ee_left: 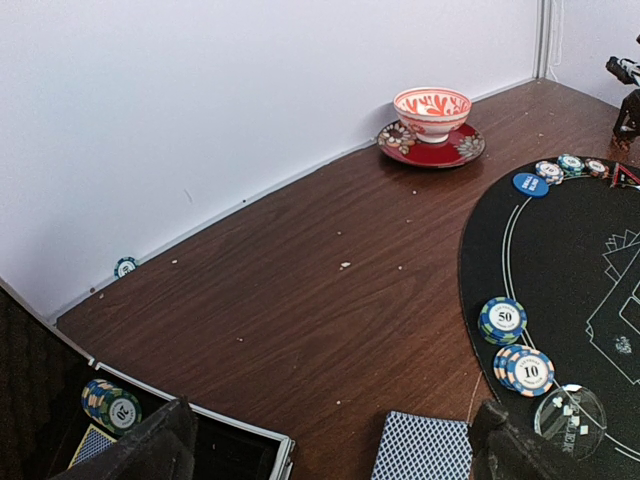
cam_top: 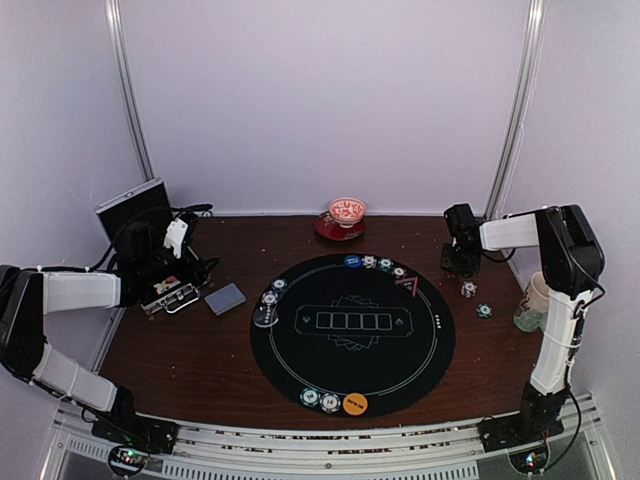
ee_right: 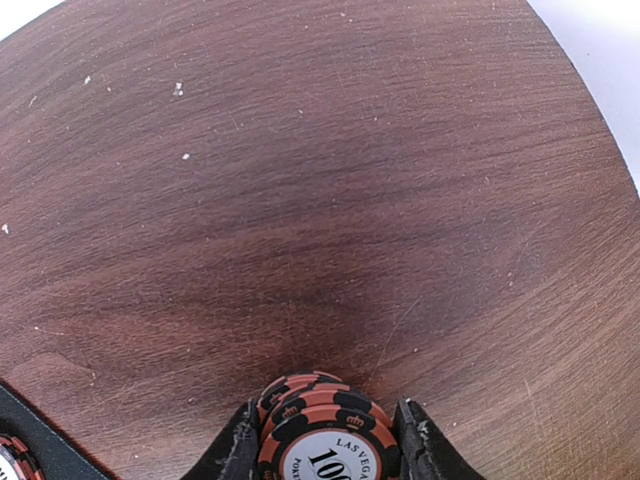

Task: Distribute texas hold em gaming equipment
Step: Pick up the pile of poker chips from the pile of poker chips.

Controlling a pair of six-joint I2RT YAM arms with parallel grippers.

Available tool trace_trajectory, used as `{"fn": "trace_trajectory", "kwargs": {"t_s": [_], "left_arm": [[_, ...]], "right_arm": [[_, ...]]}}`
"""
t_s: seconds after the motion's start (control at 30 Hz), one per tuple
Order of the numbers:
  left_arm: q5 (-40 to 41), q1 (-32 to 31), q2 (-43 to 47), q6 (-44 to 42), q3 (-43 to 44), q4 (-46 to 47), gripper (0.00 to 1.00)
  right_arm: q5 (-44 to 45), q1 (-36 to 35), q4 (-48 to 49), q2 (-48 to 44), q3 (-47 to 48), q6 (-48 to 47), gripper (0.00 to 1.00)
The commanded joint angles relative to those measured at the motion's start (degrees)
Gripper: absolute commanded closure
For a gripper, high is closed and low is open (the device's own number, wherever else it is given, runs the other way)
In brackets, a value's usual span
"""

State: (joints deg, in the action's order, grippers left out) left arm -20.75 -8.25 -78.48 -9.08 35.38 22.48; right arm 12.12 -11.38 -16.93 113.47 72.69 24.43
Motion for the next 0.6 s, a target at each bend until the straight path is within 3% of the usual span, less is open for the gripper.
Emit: {"fn": "trace_trajectory", "kwargs": {"t_s": [0.0, 0.57], "left_arm": [[-0.51, 0.08, -0.18, -0.21, 1.97, 1.58, 0.02], [-0.43, 0.08, -0.10, -0.23, 1.98, 1.44, 0.02]], "right_arm": [[1.67, -0.79, -0.50, -2.22, -0.61, 0.06, 0.65], [3.25, -4.68, -0.50, -6.55, -0.88, -1.27, 0.71]]}}
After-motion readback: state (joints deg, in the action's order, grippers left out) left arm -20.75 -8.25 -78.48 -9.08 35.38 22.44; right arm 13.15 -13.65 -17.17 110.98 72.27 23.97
